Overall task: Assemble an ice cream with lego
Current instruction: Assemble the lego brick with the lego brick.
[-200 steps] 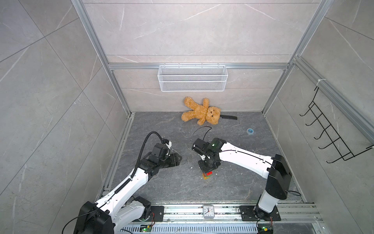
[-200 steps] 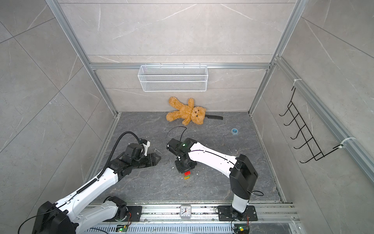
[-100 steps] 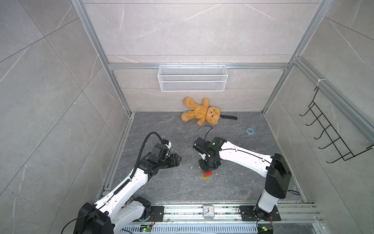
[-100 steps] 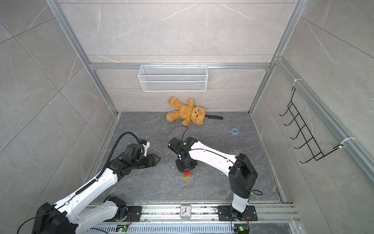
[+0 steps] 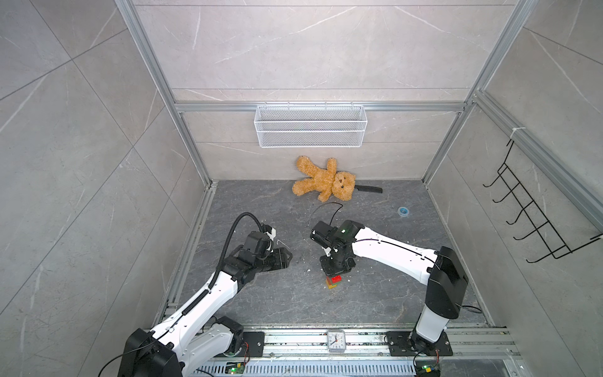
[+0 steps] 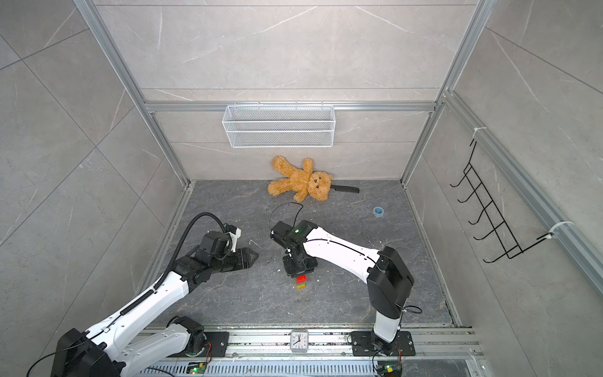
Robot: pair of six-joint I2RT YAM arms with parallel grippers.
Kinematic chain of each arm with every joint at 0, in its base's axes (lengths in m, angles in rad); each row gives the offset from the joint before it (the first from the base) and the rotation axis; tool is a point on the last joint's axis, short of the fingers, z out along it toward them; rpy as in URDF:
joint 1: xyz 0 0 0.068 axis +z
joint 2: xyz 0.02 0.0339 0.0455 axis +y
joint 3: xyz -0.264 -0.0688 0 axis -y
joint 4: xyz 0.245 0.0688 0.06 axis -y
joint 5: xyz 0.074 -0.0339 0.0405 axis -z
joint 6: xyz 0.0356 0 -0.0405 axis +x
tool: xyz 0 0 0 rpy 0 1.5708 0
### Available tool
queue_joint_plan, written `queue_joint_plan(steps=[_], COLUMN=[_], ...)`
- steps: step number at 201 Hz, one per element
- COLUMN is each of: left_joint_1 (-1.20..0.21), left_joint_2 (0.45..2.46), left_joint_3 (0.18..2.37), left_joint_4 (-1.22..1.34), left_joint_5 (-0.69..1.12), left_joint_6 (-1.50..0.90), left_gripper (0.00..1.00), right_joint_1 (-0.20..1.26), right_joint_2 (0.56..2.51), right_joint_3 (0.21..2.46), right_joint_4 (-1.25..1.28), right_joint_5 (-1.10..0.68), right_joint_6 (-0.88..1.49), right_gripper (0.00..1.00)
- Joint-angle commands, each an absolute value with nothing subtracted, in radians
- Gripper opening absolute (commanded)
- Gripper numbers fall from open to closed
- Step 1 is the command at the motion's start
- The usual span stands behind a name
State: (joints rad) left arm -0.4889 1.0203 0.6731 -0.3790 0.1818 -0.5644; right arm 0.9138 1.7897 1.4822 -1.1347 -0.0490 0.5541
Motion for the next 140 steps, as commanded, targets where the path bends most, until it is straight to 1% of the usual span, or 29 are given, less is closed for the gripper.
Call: queue_joint_plan(steps=[1, 8, 17, 42, 54, 97, 113, 140], left_joint_1=[-0.489, -0.489, -0.489, -0.489, -0.489, -0.489, -0.489, -0.489], left_joint_2=[1.000, 0.997, 0.995, 0.989, 0.990, 0.998, 1.001, 1.020], left_joint_3=[0.713, 0.713, 0.713, 0.710, 0.710, 0.716, 0.718, 0.719], left_joint_4=[-0.392, -0.397, -0.400, -0.403, -0.402, -0.397, -0.392, -0.374], left_joint_5=[0.160, 0.158, 0.156, 0.150, 0.151, 0.150, 0.151, 0.163], left_joint_6=[-0.543, -0.543, -0.542, -0.545, -0.545, -0.547, -0.549, -0.550], left_gripper=[0.63, 0.63, 0.63, 0.63, 0.63, 0.63, 0.63, 0.64], right_joint_1=[0.919, 0.919, 0.919, 0.919, 0.919, 0.920, 0.920, 0.918], right_joint_2=[1.899, 1.898, 1.887, 1.842, 1.830, 1.781, 1.741, 1.659], right_joint_3=[1.394, 1.397, 1.403, 1.443, 1.460, 1.487, 1.487, 1.480], right_joint_4=[-1.140, -1.143, -1.143, -1.168, -1.186, -1.189, -1.169, -1.140], right_joint_5=[-0.068, -0.064, -0.055, -0.032, -0.013, 0.002, -0.011, -0.043], right_joint_6=[0.559, 0.556, 0.557, 0.559, 0.560, 0.559, 0.560, 0.560], right_gripper=[0.17, 0.19, 0.25, 0.48, 0.55, 0.61, 0.64, 0.65])
